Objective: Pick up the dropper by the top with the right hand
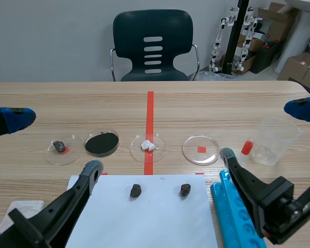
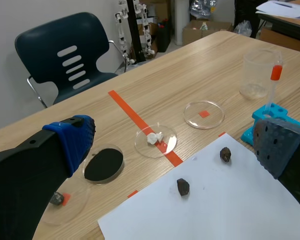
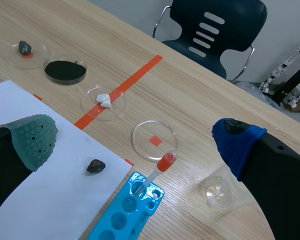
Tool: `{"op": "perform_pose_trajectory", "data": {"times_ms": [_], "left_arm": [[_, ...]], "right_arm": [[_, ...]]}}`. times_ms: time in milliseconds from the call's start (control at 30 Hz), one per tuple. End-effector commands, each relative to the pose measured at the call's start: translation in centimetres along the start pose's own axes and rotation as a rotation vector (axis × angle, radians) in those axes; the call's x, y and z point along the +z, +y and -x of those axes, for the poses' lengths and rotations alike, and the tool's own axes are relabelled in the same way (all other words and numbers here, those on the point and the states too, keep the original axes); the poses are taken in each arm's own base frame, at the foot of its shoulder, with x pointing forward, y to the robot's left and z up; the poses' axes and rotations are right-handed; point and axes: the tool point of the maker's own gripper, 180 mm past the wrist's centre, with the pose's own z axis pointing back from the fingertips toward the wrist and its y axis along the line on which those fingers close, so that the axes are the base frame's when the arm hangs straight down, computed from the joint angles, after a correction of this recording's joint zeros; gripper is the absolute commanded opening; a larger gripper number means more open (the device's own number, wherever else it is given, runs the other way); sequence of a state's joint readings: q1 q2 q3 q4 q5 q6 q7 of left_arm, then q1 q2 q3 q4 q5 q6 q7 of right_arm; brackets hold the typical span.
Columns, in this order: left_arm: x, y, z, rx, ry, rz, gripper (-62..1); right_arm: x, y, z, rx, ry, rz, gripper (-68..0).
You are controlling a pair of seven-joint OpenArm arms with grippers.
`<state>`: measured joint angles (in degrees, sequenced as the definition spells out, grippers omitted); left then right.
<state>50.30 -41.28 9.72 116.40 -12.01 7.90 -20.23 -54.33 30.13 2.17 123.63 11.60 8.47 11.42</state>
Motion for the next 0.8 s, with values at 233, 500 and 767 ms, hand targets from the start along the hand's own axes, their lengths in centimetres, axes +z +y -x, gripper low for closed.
{"op": "perform_pose_trajectory", "data": {"times_ms": [233, 500, 767], "left_arm": [[-0.2, 0.1, 0.1, 0.002, 0.021, -0.004, 1.4], [-0.2, 0.1, 0.1, 0.002, 0.021, -0.004, 1.4], [-0.2, 0.1, 0.1, 0.002, 0.021, -0.004, 1.4]], "right_arm": [[0.4, -1.4, 2.4, 0.065, 0.131, 0.011, 0.4], [1.4, -1.9, 3.3, 0.121, 0.142, -0.022, 0.4], [2.5, -3.5, 5.7, 0.128, 0.141, 0.008, 0.4]]}}
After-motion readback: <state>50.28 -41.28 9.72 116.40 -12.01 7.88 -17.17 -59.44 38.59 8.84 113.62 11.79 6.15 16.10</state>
